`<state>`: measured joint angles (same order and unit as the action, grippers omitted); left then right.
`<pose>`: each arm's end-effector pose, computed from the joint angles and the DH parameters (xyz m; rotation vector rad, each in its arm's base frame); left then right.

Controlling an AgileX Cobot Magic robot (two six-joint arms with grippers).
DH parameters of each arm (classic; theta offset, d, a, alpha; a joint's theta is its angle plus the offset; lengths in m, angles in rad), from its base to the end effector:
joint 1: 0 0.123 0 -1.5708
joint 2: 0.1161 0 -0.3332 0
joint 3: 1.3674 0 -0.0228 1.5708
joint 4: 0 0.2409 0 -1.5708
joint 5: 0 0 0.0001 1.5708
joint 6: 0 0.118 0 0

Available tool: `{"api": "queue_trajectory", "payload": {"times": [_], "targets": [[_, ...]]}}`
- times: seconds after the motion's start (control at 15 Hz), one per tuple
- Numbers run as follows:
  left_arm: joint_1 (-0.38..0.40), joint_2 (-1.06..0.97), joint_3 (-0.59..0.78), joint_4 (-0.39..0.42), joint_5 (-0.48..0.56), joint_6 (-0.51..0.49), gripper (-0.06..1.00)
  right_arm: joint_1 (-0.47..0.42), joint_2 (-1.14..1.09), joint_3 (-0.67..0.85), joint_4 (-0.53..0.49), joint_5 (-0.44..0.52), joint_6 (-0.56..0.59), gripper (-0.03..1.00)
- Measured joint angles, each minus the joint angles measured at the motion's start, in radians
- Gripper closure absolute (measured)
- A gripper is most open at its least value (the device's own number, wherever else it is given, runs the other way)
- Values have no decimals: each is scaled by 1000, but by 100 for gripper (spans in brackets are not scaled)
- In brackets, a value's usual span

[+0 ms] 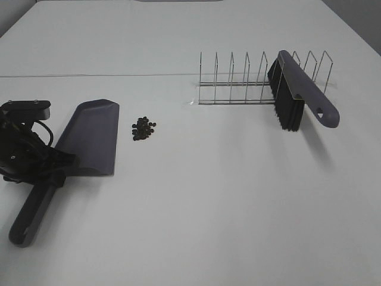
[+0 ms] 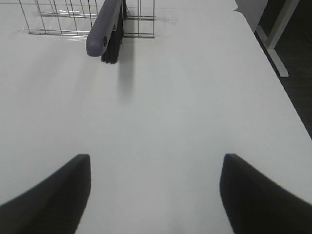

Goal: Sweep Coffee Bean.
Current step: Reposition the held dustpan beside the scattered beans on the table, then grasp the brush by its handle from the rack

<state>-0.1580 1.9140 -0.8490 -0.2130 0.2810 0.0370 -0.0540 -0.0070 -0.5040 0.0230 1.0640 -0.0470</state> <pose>0.3327 -0.0600 0.1227 -0.0007 2.8331 -0.1557 -0.0394 0.0045 0.2607 0.0059 2.0365 -0.0359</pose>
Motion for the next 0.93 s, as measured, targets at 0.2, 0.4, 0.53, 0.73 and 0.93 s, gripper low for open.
{"api": "queue_trajectory", "payload": {"times": [0.2, 0.4, 0.53, 0.73, 0.93], "targets": [[0, -6, 0, 0, 7, -8, 56, 0, 0, 0, 0, 0, 0, 26], [0, -58, 11, -3, 67, -15, 56, 0, 0, 0, 0, 0, 0, 26], [0, -130, 12, -3, 71, -15, 56, 0, 0, 0, 0, 0, 0, 26], [0, -190, 12, -3, 71, -15, 56, 0, 8, -3, 1, -2, 1, 26], [0, -221, 12, -2, 72, -15, 56, 1, 172, -57, 39, -159, 4, 26]]}}
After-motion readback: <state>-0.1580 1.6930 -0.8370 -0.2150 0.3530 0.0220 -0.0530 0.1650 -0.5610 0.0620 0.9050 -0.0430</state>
